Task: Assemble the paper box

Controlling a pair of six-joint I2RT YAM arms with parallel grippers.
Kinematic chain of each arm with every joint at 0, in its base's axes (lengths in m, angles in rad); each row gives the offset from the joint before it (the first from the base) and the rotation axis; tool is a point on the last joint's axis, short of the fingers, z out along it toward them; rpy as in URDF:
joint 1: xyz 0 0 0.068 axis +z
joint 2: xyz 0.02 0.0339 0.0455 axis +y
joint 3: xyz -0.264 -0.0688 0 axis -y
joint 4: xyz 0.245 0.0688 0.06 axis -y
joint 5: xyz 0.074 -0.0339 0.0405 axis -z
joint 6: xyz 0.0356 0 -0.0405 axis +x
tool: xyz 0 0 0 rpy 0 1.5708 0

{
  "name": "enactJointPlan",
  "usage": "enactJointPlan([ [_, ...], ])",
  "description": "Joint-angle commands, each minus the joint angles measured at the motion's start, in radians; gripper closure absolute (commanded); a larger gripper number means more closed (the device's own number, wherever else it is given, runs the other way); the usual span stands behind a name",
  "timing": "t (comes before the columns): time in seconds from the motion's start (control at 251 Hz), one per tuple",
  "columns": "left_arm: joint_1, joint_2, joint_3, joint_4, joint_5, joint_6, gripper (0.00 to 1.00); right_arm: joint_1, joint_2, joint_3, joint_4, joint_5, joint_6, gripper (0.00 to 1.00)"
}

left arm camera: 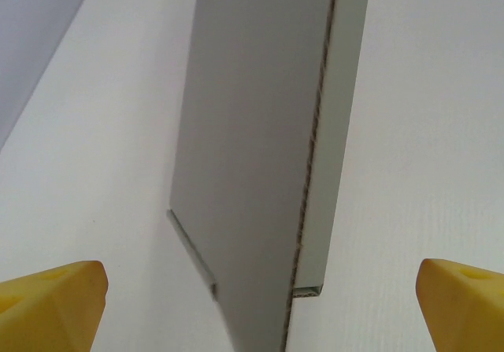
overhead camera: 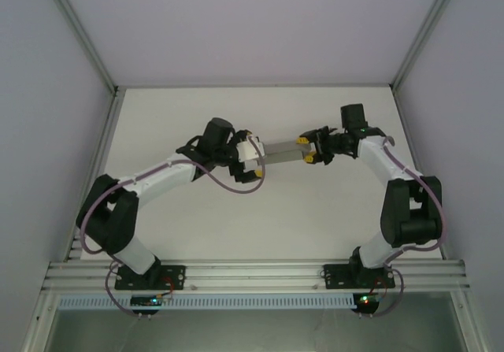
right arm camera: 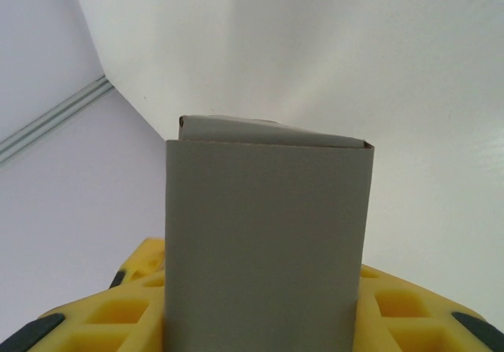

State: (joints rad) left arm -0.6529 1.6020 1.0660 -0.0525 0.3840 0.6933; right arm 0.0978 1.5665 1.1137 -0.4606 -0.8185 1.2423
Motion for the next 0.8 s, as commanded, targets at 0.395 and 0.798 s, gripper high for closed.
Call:
enactJointPlan([
  [0.395, -0.021, 0.042, 0.025, 0.120, -0.018, 0.023, 0.21, 0.026, 0.001, 0.021, 0.036, -0.143, 0.128, 0.63],
  [0.798, -0.022, 0.025, 0.026, 0.133, -0.022, 0.018, 0.61, 0.051, 0.036, 0.068, -0.048, -0.181, 0.064, 0.57],
])
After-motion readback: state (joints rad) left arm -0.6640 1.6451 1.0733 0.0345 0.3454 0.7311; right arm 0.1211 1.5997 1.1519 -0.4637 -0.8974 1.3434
